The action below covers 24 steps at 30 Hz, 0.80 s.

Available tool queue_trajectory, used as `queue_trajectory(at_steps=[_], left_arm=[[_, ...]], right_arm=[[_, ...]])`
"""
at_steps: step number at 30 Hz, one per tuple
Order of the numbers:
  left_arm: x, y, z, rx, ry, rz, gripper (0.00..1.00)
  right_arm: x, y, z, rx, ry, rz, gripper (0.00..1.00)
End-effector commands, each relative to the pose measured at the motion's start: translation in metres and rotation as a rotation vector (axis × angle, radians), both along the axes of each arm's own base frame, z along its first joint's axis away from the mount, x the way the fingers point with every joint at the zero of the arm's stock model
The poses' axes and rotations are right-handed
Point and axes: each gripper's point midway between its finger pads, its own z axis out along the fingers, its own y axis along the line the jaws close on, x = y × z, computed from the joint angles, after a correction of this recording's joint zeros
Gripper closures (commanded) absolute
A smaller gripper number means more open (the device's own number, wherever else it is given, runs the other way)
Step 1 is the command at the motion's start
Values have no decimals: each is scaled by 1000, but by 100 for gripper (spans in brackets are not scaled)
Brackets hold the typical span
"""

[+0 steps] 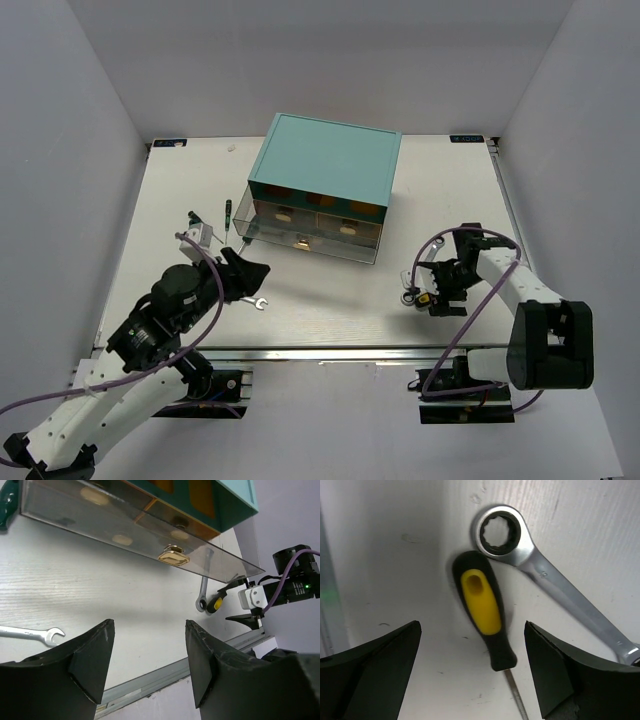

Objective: Sort the tools into containers

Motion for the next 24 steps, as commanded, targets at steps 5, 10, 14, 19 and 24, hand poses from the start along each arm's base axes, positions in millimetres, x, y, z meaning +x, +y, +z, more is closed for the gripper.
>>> queue_trajectory(at_steps=[5, 10, 14, 19, 24], left_arm=[[-6, 18, -17, 7, 61, 79, 31], [-6, 20, -21, 10, 79, 91, 31], [-5, 21, -22, 2, 85, 106, 31], [-5, 22, -26, -2, 99, 122, 31], [-4, 21, -29, -4, 109, 120, 31]], right_arm=[[22, -6, -23, -35, -9, 18, 16], [10, -6, -36, -35, 77, 56, 29], [-4, -10, -46, -56, 114, 63, 48], [-11, -12, -36, -36, 145, -1, 92], [-6, -5, 10, 62, 46, -28, 100]])
